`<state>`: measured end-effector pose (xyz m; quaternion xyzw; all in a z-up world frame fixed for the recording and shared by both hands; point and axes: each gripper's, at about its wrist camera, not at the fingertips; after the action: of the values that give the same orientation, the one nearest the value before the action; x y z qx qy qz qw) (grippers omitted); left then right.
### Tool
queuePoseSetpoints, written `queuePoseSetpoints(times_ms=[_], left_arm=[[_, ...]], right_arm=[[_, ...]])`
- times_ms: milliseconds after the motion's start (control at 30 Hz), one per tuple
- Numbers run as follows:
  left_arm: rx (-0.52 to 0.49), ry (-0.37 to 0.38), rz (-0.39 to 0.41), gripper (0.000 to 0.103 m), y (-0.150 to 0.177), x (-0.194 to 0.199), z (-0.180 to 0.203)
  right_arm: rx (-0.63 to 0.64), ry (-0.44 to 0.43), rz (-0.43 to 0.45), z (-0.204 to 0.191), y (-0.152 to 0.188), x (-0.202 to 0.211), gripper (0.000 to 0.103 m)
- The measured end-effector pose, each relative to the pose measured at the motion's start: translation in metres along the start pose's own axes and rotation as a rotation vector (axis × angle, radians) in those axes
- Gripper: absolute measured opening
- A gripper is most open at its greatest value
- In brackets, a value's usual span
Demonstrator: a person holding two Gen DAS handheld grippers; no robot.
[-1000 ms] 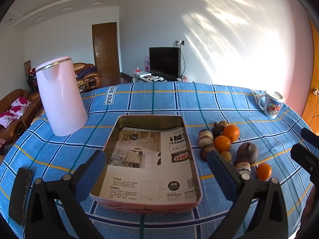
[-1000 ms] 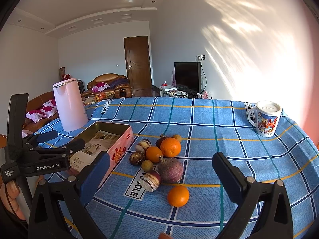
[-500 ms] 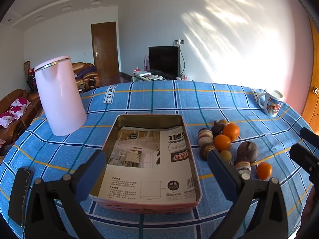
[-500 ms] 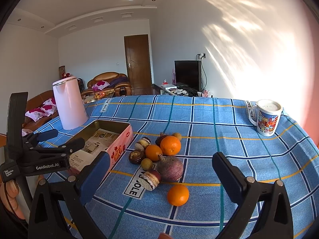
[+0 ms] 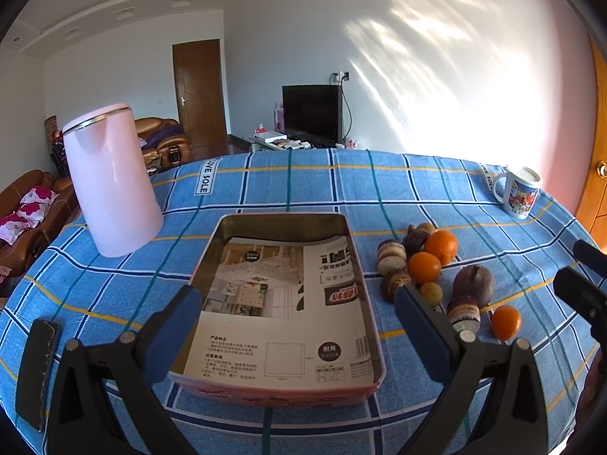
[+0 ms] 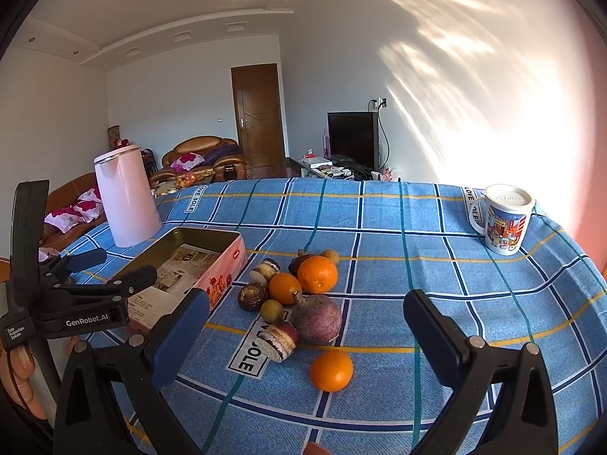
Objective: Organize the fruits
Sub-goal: 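Grasp an orange with the right tool while the left tool grasps the striped round pastry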
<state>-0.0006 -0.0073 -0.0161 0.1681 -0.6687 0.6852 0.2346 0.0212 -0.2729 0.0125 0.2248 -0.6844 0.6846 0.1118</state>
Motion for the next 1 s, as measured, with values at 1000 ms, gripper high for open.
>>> queuePoseSetpoints(times_ms=[1000], left_arm=[[-0.079, 0.156, -0.102, 0.092, 0.017, -0.024, 0.049]], right_arm=[[0.068, 0.047, -0.225, 0.013, 0.031, -0.045, 0.084]])
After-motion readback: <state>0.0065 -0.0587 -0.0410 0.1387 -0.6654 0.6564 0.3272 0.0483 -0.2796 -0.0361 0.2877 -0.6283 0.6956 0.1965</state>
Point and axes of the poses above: each gripper's, at about its wrist camera, not at the fingertips, and x roughly against the way its jaws point, z to its right, y to its underside, and after that the axes turned 6 degrees about y, right-handed
